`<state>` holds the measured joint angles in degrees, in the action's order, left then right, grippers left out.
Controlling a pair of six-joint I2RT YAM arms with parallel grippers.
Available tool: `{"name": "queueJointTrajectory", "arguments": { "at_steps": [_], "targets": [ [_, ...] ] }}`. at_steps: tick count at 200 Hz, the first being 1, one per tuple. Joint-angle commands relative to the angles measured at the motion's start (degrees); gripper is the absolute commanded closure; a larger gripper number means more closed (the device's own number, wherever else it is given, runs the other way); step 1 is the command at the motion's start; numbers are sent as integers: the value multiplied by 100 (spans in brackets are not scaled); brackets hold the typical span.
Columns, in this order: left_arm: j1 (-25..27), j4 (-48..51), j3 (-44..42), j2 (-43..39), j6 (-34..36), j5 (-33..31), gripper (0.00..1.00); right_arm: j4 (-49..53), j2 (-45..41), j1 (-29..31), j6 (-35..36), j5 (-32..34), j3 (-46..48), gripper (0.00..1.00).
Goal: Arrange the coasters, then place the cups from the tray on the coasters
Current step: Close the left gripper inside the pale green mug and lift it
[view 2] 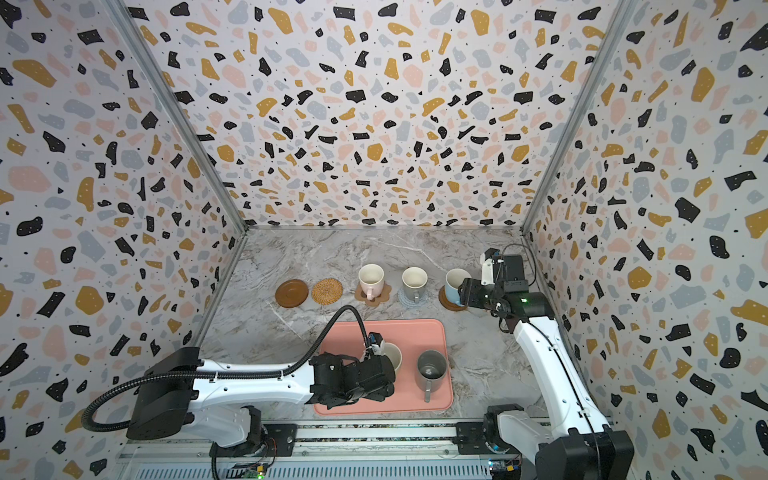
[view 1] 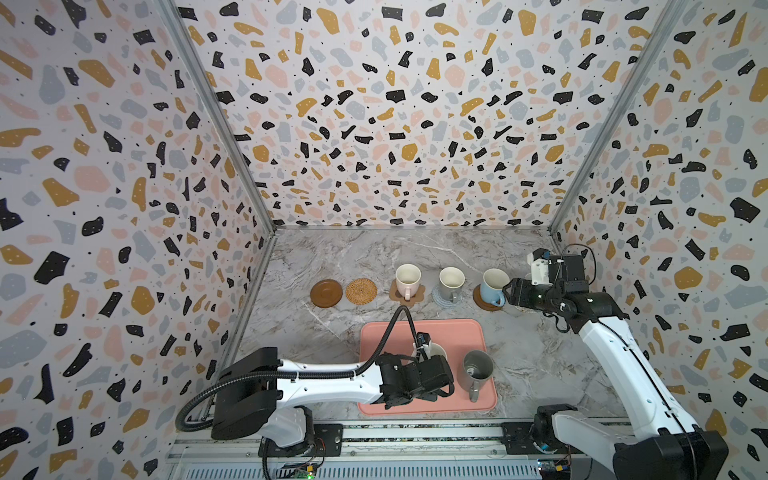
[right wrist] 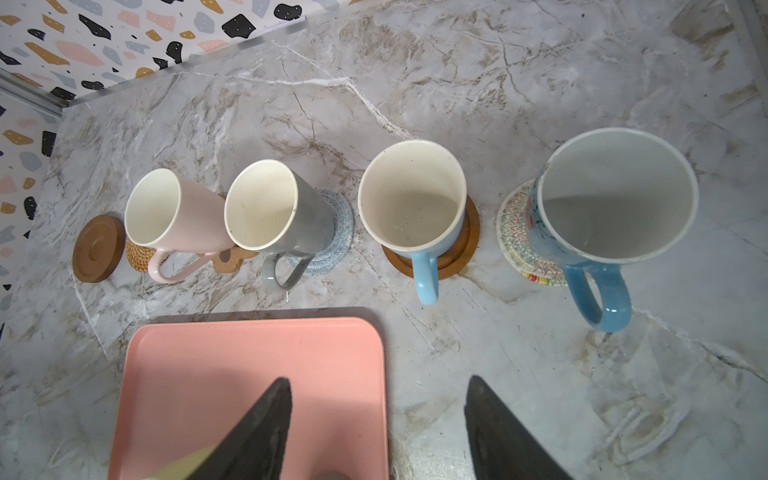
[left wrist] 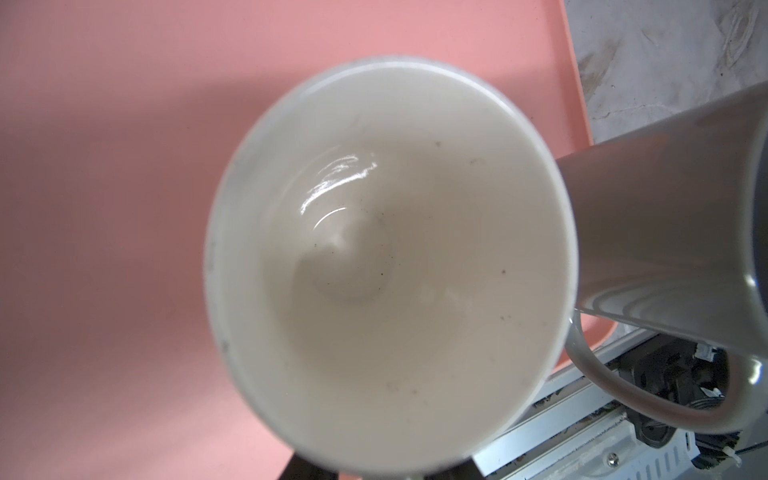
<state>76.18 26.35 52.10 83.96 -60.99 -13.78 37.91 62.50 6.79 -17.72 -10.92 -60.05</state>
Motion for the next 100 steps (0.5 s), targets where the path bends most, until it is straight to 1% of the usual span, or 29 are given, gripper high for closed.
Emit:
{"name": "queueJointTrajectory", "arguments": {
  "at_steps": [1,48,100],
  "targets": [
    [-42,162,-72,80,218,-45,70,65,-115,41,-36,-18,11,32],
    [-51,175,-41,156,311,-62,76,62,-85,68,-44,-28,2,32],
    [-51,506,146,285,474,-197,79,102,-111,93,-65,-12,9,32]
  ]
}}
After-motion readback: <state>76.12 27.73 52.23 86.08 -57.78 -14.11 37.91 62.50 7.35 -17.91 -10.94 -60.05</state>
